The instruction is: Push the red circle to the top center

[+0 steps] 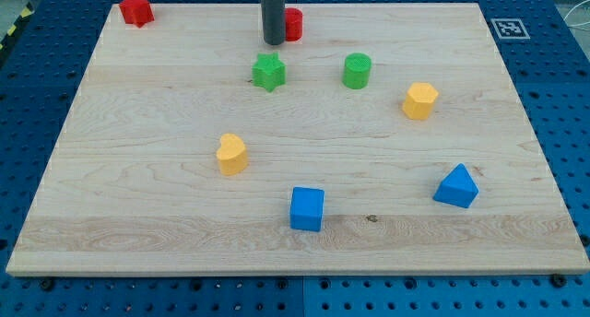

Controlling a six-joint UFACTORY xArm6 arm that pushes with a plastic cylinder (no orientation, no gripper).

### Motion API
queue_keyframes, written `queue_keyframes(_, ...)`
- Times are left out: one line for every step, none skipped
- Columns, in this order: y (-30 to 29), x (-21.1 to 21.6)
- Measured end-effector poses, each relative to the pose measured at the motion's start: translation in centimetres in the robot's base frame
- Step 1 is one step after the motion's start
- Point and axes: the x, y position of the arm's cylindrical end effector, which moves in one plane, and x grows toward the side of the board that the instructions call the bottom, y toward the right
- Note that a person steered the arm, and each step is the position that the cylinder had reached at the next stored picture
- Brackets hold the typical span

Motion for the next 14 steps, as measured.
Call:
queue_keyframes(0.0,0.0)
queue_keyframes(1.3,0.0)
queue_keyframes(2.3,-0.6)
queue_keyframes(2.3,-1.9)
queue_keyframes(2.3,-1.9)
queue_keyframes(2.7,-1.1)
queue_keyframes(5.2,1.1)
queue_keyframes(7.4,1.2)
queue_keyframes(7.4,-0.2)
queue_keyframes(7.4,-0.6)
queue_keyframes(6.7,-0.9)
queue_keyframes(6.6,-0.9)
queue_keyframes(6.7,-1.2)
queue_keyframes(8.0,-2.4)
